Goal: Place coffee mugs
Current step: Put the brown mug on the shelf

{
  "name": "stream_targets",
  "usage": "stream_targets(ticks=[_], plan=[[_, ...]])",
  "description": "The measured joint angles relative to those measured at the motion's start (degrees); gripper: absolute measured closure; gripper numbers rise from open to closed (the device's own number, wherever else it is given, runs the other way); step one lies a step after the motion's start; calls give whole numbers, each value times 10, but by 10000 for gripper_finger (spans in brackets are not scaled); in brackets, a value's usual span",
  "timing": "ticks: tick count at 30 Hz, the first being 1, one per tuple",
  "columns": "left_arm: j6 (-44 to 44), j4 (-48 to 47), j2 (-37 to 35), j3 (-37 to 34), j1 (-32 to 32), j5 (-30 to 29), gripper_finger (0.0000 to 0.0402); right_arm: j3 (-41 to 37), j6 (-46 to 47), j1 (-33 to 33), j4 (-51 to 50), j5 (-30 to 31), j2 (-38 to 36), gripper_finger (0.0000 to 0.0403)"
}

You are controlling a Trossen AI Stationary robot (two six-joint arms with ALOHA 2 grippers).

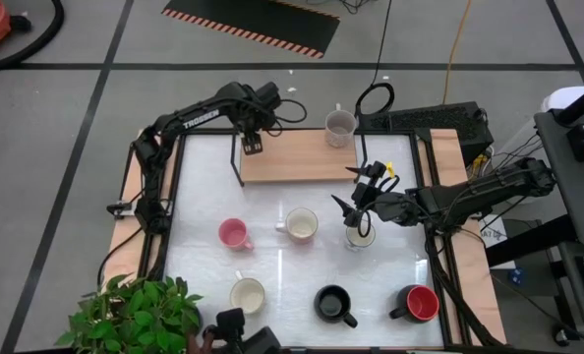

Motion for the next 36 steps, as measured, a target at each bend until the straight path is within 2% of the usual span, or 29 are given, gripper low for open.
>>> stream_targets(ticks=[5, 16, 20, 27, 34, 36], plan=[[-4, 5, -32, 1, -22, -40, 165, 0, 1, 0, 0, 0, 0, 9], [-60, 17, -130, 2, -89, -53, 165, 0, 3, 0, 1, 0, 0, 9], [-99, 14, -171, 2, -138, -53, 165, 0, 4, 0, 1, 0, 0, 9], [-233, 3, -217, 1, -247, -53, 165, 0, 41, 0, 1, -3, 0, 9], [-288, 7, -220, -44, -359, -56, 165, 0, 85, 0, 0, -72, 0, 9], [-315, 15, -220, -73, -387, -77, 165, 0, 98, 0, 0, -81, 0, 9]])
